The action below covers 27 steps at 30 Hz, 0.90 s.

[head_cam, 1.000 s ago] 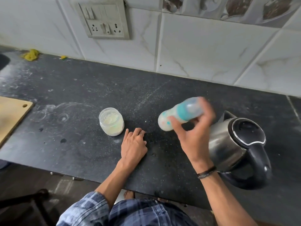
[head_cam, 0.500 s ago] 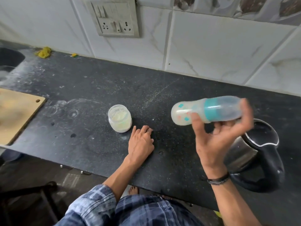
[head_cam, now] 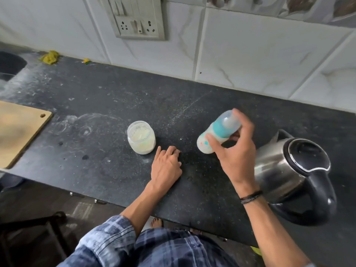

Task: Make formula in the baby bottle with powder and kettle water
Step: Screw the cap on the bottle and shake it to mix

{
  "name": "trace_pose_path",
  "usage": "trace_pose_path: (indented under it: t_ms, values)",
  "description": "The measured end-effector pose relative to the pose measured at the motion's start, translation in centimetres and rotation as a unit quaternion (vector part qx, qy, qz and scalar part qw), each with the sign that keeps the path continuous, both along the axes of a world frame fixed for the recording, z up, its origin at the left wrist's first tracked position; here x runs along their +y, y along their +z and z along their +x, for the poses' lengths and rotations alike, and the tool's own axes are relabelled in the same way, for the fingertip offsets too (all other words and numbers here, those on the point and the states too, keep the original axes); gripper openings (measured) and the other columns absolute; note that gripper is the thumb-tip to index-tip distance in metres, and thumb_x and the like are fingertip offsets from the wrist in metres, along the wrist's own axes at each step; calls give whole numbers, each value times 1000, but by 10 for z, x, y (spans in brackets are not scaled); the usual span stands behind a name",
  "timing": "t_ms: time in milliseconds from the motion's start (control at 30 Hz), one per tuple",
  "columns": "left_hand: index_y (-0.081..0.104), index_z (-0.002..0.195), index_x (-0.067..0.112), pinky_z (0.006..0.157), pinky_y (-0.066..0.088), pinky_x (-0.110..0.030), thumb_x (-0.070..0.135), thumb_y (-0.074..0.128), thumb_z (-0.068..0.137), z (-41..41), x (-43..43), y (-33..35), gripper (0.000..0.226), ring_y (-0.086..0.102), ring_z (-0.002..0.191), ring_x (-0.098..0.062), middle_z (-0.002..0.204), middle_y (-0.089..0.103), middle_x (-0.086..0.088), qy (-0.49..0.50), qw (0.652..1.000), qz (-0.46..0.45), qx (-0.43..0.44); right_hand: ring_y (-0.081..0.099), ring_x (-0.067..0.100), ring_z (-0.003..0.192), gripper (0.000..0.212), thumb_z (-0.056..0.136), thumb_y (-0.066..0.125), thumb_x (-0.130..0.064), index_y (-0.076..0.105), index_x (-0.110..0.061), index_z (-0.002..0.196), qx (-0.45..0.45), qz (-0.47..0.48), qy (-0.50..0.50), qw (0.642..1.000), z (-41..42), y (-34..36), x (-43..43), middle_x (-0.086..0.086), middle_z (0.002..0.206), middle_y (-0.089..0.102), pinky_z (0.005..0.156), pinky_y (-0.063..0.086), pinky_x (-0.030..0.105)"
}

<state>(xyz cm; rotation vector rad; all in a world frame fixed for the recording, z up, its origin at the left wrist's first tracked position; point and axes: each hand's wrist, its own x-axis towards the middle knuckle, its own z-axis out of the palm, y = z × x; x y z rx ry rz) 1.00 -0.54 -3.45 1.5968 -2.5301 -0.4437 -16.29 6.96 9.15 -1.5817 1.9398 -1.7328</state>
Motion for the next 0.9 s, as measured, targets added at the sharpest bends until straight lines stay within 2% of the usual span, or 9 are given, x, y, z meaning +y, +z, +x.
trace_pose_path:
  t_ms: [67,167,300,467,533,600,667,767,900]
  values:
    - [55,142,19,125,9,-41,28,60,95,1,1,0,48,55,121,-21,142,51,5,1,1000,-4,2,59,18,122,83,79,90,-15,35,-18,142,-32,-68,4,997,2,5,5,-9,141,45,92,59,50]
    - [55,143,19,125,8,-41,26,59,95,-3,1,-2,48,55,121,-22,142,51,4,2,1000,-1,5,52,11,127,85,79,87,-9,29,-6,141,-17,-135,-32,990,4,7,7,6,140,36,95,58,49]
    - [55,142,20,126,9,-41,28,60,95,0,-2,-2,48,55,120,-22,141,51,5,1,1000,-3,0,60,24,123,82,79,89,-25,37,-24,142,-3,28,-11,1000,6,-20,2,-4,140,52,91,57,52]
    - [55,142,19,125,9,-41,28,61,94,0,0,-5,49,56,120,-21,141,52,5,-2,1000,-3,4,53,10,125,78,80,84,-13,31,-10,138,5,-131,-41,991,9,-1,14,9,137,38,97,56,37]
    - [56,142,19,125,9,-41,28,61,94,-1,-1,-3,49,56,119,-21,141,52,5,-4,1000,-7,0,55,15,122,83,79,87,-17,31,-7,139,21,-74,-40,996,7,-8,6,8,137,43,96,57,41]
    - [56,141,19,125,8,-41,29,61,94,1,-3,-2,49,56,119,-21,141,52,5,-8,1000,-8,-2,60,22,119,83,79,89,-25,36,-21,142,25,33,-11,999,7,-20,1,-8,141,47,92,57,50]
    - [56,141,19,125,8,-41,30,61,94,3,-3,-2,48,56,120,-21,141,52,5,-9,1000,-12,-2,62,26,119,82,79,89,-25,37,-23,142,9,23,-2,1000,8,-21,3,-8,141,48,91,57,52]
    - [58,139,19,125,9,-41,29,62,93,2,-2,-3,47,57,118,-22,140,53,5,-10,1000,-6,4,58,28,123,80,82,86,-19,32,-11,141,-13,-85,-15,996,9,-6,8,21,140,41,95,58,49]
    - [57,140,19,125,9,-41,29,62,93,1,-4,-1,48,56,119,-22,140,53,5,-11,1000,-6,-4,60,21,121,81,81,87,-30,35,-21,143,10,15,-2,1000,11,-11,-2,-2,142,50,89,59,49]
